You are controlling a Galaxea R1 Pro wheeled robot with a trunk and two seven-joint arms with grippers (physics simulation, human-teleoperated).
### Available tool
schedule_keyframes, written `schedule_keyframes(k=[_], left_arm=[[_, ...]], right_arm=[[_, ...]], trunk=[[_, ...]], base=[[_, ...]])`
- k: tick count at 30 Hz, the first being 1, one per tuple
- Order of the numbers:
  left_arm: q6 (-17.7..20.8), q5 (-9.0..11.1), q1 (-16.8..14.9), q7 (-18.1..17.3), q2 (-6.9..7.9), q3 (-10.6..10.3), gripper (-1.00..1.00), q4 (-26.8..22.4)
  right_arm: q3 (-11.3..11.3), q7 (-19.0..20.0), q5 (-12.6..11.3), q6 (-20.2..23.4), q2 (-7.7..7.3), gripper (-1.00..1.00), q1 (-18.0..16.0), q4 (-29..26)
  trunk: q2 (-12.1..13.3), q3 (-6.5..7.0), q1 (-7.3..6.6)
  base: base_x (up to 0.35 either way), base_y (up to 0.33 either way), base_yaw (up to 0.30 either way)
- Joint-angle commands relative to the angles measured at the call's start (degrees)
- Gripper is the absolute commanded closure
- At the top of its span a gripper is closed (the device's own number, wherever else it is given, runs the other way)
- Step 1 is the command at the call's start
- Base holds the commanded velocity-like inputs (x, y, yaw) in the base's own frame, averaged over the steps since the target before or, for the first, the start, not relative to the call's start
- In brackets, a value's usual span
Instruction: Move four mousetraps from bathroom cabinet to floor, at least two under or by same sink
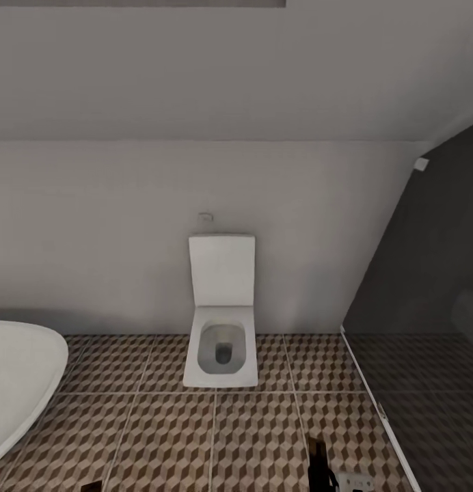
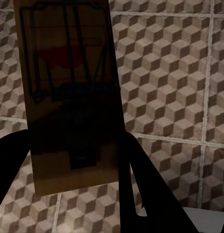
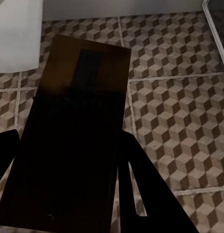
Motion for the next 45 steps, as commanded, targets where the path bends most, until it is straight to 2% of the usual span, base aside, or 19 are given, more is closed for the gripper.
schedule_keyframes(k=[1, 45], left_arm=[[-0.19, 0.30, -0.04, 0.47, 0.06, -0.49, 1.00, -0.05], [-0.19, 0.30, -0.04, 0.47, 0.06, -0.52, 1.00, 0.03]], right_arm=[[0.49, -0.40, -0.62, -0.23, -0.08, 1.00, -0.05, 0.00], [0.49, -0.40, -0.54, -0.23, -0.08, 1.00, -0.05, 0.01]], trunk=[[-0.48, -0.35, 0.24], [-18.13, -12.24, 9.90]], base=[[0.000, 0.000, 0.000], [0.000, 0.000, 0.000]])
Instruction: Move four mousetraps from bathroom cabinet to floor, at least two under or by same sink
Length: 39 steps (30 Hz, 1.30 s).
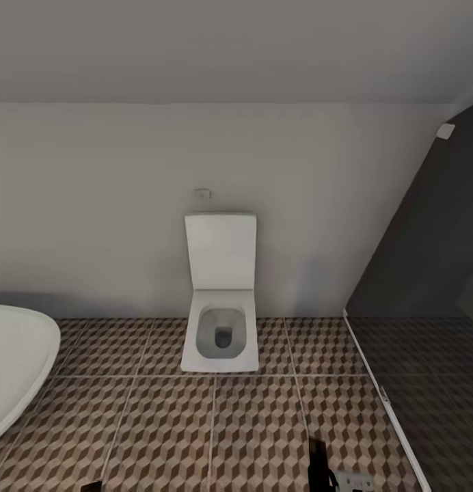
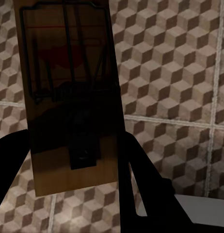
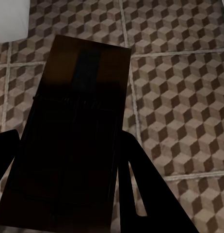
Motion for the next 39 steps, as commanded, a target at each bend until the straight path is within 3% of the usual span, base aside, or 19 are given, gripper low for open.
schedule_keyframes(k=[1, 8, 18, 20, 22, 23, 25, 28, 30, 31, 36, 39], left_arm=[[-0.19, 0.30, -0.04, 0.47, 0.06, -0.49, 1.00, -0.05], [-0.19, 0.22, -0.04, 0.47, 0.06, -0.49, 1.00, -0.10], [1.64, 0.21, -0.07, 0.66, 0.15, -0.03, 1.00, -0.56], [5.12, 0.21, -0.32, 0.80, 0.49, 0.06, 1.00, -2.24], [13.57, 0.21, -1.71, 0.92, 1.36, 0.38, 1.00, -7.26], [20.54, 0.21, -3.39, 0.97, 1.79, 1.54, 1.00, -11.70], [28.24, 0.21, -6.52, 0.99, 2.01, 4.92, 1.00, -16.30], [35.25, 0.21, -12.13, 0.99, 2.06, 7.88, 1.00, -19.01], [38.87, 0.21, -16.01, 1.01, 2.07, 8.64, 1.00, -19.56], [41.84, 0.21, -19.48, 1.05, 2.08, 9.03, 1.00, -19.40], [44.30, 0.21, -23.27, 0.97, 2.05, 9.34, 1.00, -15.38], [38.94, 0.24, -23.78, 0.64, 1.33, 9.14, 1.00, -7.79]], right_arm=[[0.49, -0.40, -0.62, -0.23, -0.08, 1.00, -0.04, 0.00], [0.49, -0.40, -0.62, -0.23, -0.08, 1.00, -0.04, 0.00], [0.24, -0.42, -0.24, 1.64, -0.71, 1.00, -0.33, -1.45], [0.21, -0.65, 0.99, 4.55, -0.73, 1.00, -1.77, -3.03], [0.17, -0.86, 4.57, 11.54, -0.68, 1.00, -5.34, -5.23], [0.12, -0.94, 7.59, 17.15, -0.61, 1.00, -8.34, -6.11], [0.08, -0.98, 9.95, 21.65, -0.56, 1.00, -13.01, -6.65], [0.06, -1.00, 11.09, 24.06, -0.40, 1.00, -18.87, -6.96], [0.05, -1.01, 11.40, 25.35, -0.29, 1.00, -22.19, -7.03], [0.05, -0.99, 11.54, 27.59, -0.23, 1.00, -25.28, -7.07], [0.11, -0.67, 11.35, 31.15, -0.21, 1.00, -29.80, -6.67], [0.29, -0.55, 11.28, 28.84, 0.11, 1.00, -30.43, -4.71]], trunk=[[-0.45, -0.33, 0.23], [-3.26, -2.22, 1.77], [-3.26, -2.48, 1.77], [-3.26, -2.48, 1.77], [-3.26, -2.48, 1.77], [-3.26, -2.48, 1.77], [-3.26, -2.48, 1.77], [-3.26, -2.49, 1.77], [-3.26, -2.49, 1.77], [-3.26, -2.49, 1.77], [-3.26, -2.49, 1.77], [-3.26, -2.49, 1.77]], base=[[0.000, 0.000, 0.000], [0.000, 0.000, 0.000], [0.000, 0.000, 0.000], [0.000, 0.000, 0.000], [0.000, 0.000, 0.000], [0.000, 0.000, 0.000], [0.000, 0.000, 0.000], [0.000, 0.000, 0.000], [0.000, 0.000, 0.000], [0.000, 0.000, 0.000], [0.000, 0.000, 0.000], [0.000, 0.000, 0.000]])
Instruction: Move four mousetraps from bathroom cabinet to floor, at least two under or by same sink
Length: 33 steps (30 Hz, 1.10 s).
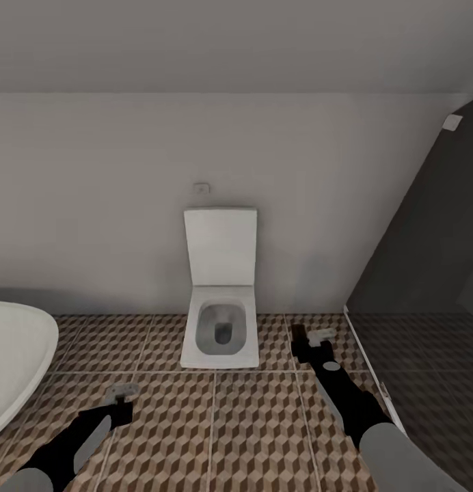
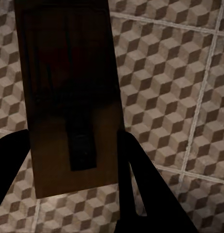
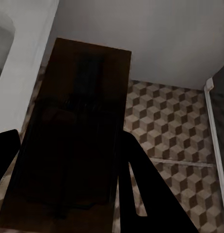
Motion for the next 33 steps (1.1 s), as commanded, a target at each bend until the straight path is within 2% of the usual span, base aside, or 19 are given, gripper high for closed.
schedule_keyframes(k=[1, 3, 4, 8, 11, 14, 24, 30, 33], left_arm=[[-3.94, 0.65, -0.13, 0.25, -0.17, -0.56, 1.00, 3.16], [-11.23, 0.67, -0.23, -1.52, -0.50, -0.67, 1.00, 7.73], [-13.40, 0.67, -0.25, -3.03, -0.57, -0.78, 1.00, 8.96], [-16.74, 0.65, -0.29, -8.18, -0.32, -0.99, 1.00, 10.93], [-17.57, 0.63, -0.29, -10.18, -0.19, -1.04, 1.00, 11.60], [-17.77, 0.63, -0.30, -10.63, -0.25, -1.11, 1.00, 11.78], [-18.17, 0.65, -0.30, -10.85, -0.52, -1.14, 1.00, 11.90], [-19.61, 0.63, -0.24, -10.86, -0.56, -1.19, 1.00, 12.16], [-19.98, 0.57, -0.22, -10.86, -0.59, -1.21, 1.00, 12.98]], right_arm=[[0.46, -0.52, -0.12, -1.58, 0.20, 1.00, -0.14, 1.61], [0.51, -0.50, -0.14, -5.89, 0.67, 1.00, -0.24, 6.10], [0.52, -0.48, -0.14, -7.79, 0.85, 1.00, -0.27, 8.77], [0.56, -0.41, -0.22, -13.20, 1.35, 1.00, -0.31, 16.79], [0.54, -0.50, -0.23, -16.57, 2.07, 1.00, -0.32, 19.54], [0.54, -0.54, -0.23, -17.51, 2.39, 1.00, -0.32, 20.43], [0.45, -0.64, -0.15, -18.12, 2.40, 1.00, -0.31, 24.65], [0.45, -0.57, -0.22, -18.15, 2.47, 1.00, -0.31, 25.23], [0.45, -0.57, -0.23, -18.09, 2.53, 1.00, -0.32, 25.34]], trunk=[[-0.04, -0.05, 0.00], [-0.04, -0.05, 0.00], [-0.04, -0.05, 0.00], [-0.04, -0.05, 0.00], [-0.04, -0.05, 0.00], [-0.04, -0.05, 0.00], [-0.04, -0.05, 0.00], [-0.04, -0.07, 0.00], [-0.84, -0.60, 0.44]], base=[[0.000, 0.000, 0.000], [0.000, 0.000, 0.000], [0.000, 0.000, 0.000], [0.000, 0.000, 0.000], [0.000, 0.000, 0.000], [0.000, 0.000, 0.000], [0.000, 0.000, 0.000], [0.000, 0.000, 0.000], [0.000, 0.000, 0.000]])
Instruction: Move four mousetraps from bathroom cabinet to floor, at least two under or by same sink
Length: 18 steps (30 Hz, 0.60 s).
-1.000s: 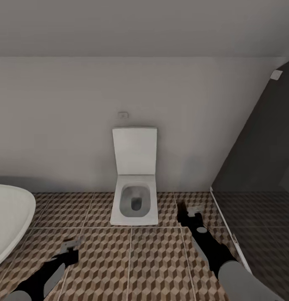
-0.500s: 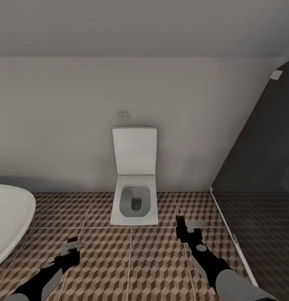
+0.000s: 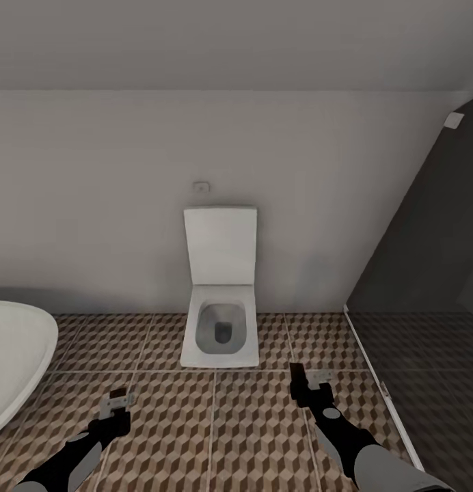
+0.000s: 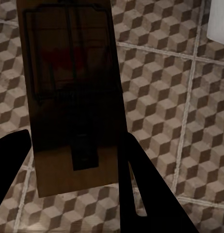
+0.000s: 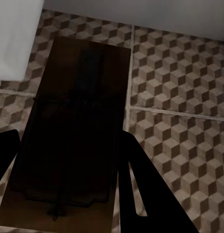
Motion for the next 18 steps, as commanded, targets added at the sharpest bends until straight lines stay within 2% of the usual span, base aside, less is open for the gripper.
schedule_keyframes(k=[1, 7, 11, 14, 18], left_arm=[[-0.01, 0.45, -0.03, 0.00, 0.04, -0.34, 1.00, 0.20], [-0.11, 0.19, -0.02, 0.00, -0.04, -0.45, 1.00, 1.04], [-0.20, 0.17, -0.02, 0.05, -0.28, -2.24, 1.00, 1.89], [-0.31, 0.17, -0.02, 0.07, -0.35, -2.83, 1.00, 2.04], [-2.45, 0.22, -0.02, 0.04, -0.42, -3.16, 1.00, 2.26]], right_arm=[[0.45, -0.44, -0.13, -0.14, -0.01, 1.00, -0.05, 0.13], [0.45, -0.44, -0.14, -0.14, 0.08, 1.00, -0.01, 0.32], [0.45, -0.37, -0.14, -0.15, 0.02, 1.00, 0.03, 0.36], [0.45, -0.36, -0.14, -0.15, 0.05, 1.00, 0.03, 0.36], [0.45, -0.35, -0.14, -0.17, 0.08, 1.00, 0.04, 0.36]], trunk=[[-0.45, -0.31, 0.23], [-2.86, -1.90, 1.54], [-4.46, -2.98, 2.42], [-5.66, -3.79, 3.08], [-7.27, -4.87, 3.96]], base=[[0.000, 0.000, 0.000], [0.000, 0.000, 0.000], [0.000, 0.000, 0.000], [0.000, 0.000, 0.000], [0.000, 0.000, 0.000]])
